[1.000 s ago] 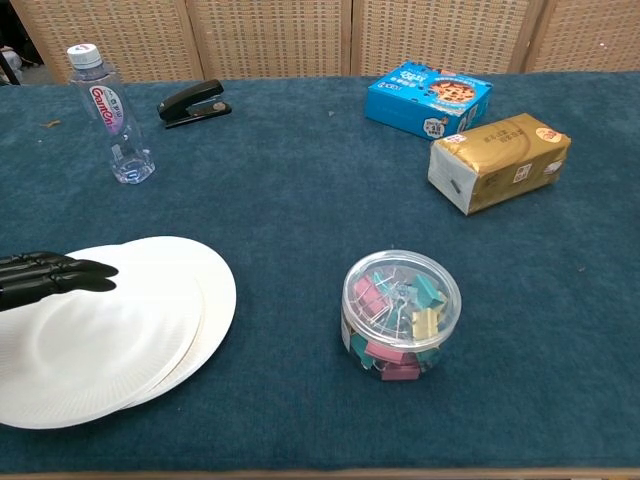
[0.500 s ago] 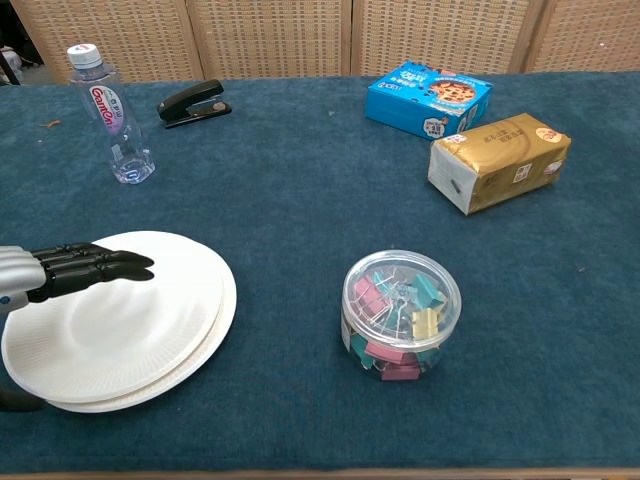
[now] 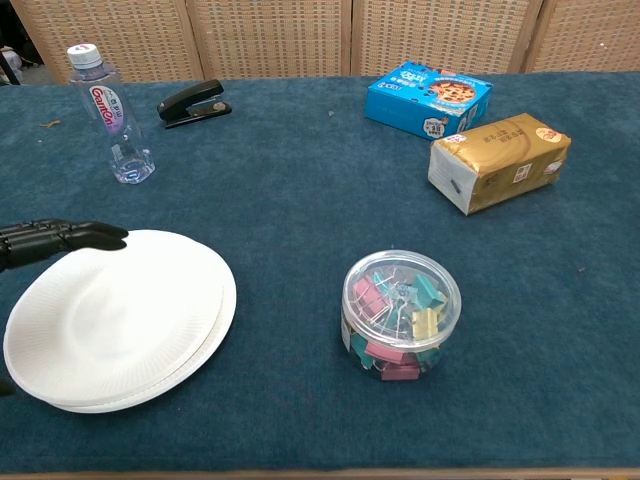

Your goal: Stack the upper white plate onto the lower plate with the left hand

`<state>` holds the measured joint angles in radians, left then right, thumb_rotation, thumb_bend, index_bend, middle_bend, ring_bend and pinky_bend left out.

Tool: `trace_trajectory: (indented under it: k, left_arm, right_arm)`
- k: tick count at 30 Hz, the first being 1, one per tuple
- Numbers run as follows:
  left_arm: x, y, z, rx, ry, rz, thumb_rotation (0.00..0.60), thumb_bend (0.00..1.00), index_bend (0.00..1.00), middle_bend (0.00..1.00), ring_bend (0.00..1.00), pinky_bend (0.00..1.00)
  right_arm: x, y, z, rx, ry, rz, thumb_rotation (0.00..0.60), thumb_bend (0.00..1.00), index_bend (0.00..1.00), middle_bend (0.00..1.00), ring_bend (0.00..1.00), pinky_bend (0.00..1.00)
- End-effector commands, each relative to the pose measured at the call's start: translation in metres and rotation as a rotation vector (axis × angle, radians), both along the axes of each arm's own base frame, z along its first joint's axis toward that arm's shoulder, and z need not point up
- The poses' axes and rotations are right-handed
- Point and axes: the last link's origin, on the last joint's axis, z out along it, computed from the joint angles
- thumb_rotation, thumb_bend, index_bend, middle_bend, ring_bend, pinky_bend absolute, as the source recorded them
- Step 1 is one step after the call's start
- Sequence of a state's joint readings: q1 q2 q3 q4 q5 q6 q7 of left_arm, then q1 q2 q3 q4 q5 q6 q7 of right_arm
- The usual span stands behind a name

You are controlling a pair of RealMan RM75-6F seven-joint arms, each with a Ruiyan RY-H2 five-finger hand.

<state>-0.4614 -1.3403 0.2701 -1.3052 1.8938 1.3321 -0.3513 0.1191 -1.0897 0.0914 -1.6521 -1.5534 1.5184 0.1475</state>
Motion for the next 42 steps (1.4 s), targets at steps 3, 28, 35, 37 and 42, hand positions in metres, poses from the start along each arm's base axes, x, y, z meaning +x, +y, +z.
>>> trace_trajectory:
  k: [3, 28, 35, 37, 42]
  left_arm:
    - [-0.002, 0.009, 0.023, 0.045, -0.058, 0.057, 0.600, 0.00, 0.00, 0.00, 0.00, 0.00]
    - [0.002, 0.034, -0.005, -0.041, 0.011, 0.215, 0.600, 0.00, 0.00, 0.00, 0.00, 0.00]
    - [0.007, 0.036, -0.010, -0.080, 0.012, 0.238, 0.600, 0.00, 0.00, 0.00, 0.00, 0.00]
    - [0.007, 0.034, -0.016, -0.116, 0.020, 0.252, 0.600, 0.00, 0.00, 0.00, 0.00, 0.00]
    - [0.008, 0.033, -0.021, -0.144, 0.020, 0.265, 0.600, 0.00, 0.00, 0.00, 0.00, 0.00]
  right_arm:
    - [0.001, 0.000, -0.001, 0.002, 0.000, 0.001, 0.600, 0.00, 0.00, 0.00, 0.00, 0.00]
    - [0.001, -0.001, -0.002, 0.007, -0.001, -0.001, 0.600, 0.00, 0.00, 0.00, 0.00, 0.00]
    - [0.001, -0.001, -0.002, 0.007, -0.002, 0.002, 0.600, 0.00, 0.00, 0.00, 0.00, 0.00]
    - [0.001, -0.001, -0.002, 0.007, -0.002, 0.002, 0.600, 0.00, 0.00, 0.00, 0.00, 0.00]
    - [0.001, -0.001, -0.002, 0.006, -0.002, 0.001, 0.600, 0.00, 0.00, 0.00, 0.00, 0.00]
